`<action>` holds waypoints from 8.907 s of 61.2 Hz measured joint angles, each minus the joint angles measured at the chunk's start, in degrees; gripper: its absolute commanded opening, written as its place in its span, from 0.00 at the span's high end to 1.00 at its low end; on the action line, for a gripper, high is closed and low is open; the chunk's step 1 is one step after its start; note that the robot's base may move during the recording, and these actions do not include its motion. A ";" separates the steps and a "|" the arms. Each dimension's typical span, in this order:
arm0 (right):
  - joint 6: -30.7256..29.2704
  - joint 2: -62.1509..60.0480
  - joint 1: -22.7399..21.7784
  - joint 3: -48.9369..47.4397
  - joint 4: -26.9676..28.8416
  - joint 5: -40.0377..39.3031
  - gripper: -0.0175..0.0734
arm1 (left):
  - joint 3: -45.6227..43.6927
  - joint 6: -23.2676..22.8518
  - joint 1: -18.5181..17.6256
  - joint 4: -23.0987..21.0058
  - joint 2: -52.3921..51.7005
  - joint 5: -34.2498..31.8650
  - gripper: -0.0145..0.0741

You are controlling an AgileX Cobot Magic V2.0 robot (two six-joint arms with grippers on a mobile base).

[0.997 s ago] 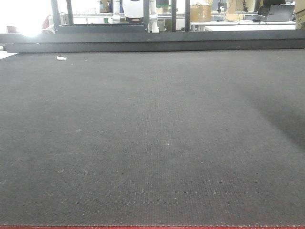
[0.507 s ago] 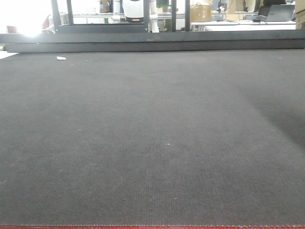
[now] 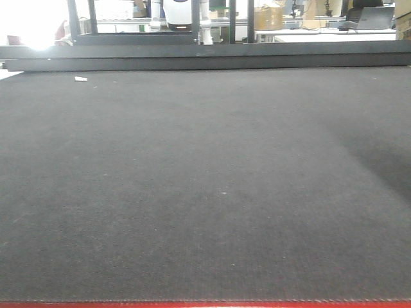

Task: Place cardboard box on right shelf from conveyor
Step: 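Drive the base toward the steel shelf rack holding the box, then align the base in front of the shelf with blue bins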

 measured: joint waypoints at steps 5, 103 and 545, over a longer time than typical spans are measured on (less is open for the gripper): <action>0.00 0.00 0.00 0.00 0.00 0.00 0.50 | 0.00 0.00 0.00 0.00 0.00 0.00 0.97; -0.12 0.00 0.00 0.00 -0.13 0.00 0.50 | 0.00 0.00 0.00 0.00 0.00 0.00 0.97; -0.12 -0.29 0.00 0.00 -0.26 -0.42 0.50 | 0.00 0.00 2.92 0.00 0.00 0.00 0.97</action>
